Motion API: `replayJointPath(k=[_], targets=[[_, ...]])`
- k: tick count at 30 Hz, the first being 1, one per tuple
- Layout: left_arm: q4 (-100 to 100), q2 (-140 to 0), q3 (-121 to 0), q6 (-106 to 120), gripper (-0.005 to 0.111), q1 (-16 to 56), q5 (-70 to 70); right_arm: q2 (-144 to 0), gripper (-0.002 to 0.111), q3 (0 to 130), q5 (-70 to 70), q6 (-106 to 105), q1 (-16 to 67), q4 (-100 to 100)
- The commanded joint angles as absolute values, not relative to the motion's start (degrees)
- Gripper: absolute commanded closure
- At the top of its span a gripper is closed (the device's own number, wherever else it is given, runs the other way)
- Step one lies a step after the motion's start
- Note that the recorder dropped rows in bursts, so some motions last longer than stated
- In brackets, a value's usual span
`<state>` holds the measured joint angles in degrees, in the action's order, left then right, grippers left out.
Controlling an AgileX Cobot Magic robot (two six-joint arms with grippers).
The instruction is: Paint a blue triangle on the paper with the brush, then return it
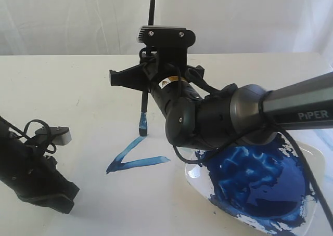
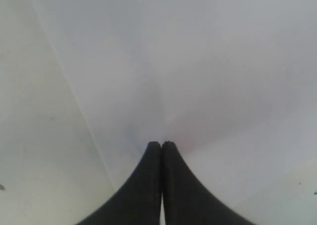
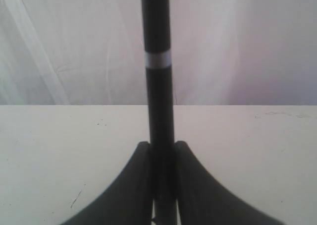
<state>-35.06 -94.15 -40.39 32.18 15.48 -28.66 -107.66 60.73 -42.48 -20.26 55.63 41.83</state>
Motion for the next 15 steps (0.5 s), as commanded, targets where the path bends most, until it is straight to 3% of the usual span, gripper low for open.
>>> replayJointPath(k=[1,15], targets=[[-35.9,-94.1,-40.0,32.3,0.107,15.4,-29.7,-107.6,0.108,60.6,-42.3,-20.9,55.3,41.9],[-35.9,-94.1,-40.0,32.3,0.107,15.4,-29.7,-107.6,0.108,60.6,-44.4,-20.6,55.3,41.7]])
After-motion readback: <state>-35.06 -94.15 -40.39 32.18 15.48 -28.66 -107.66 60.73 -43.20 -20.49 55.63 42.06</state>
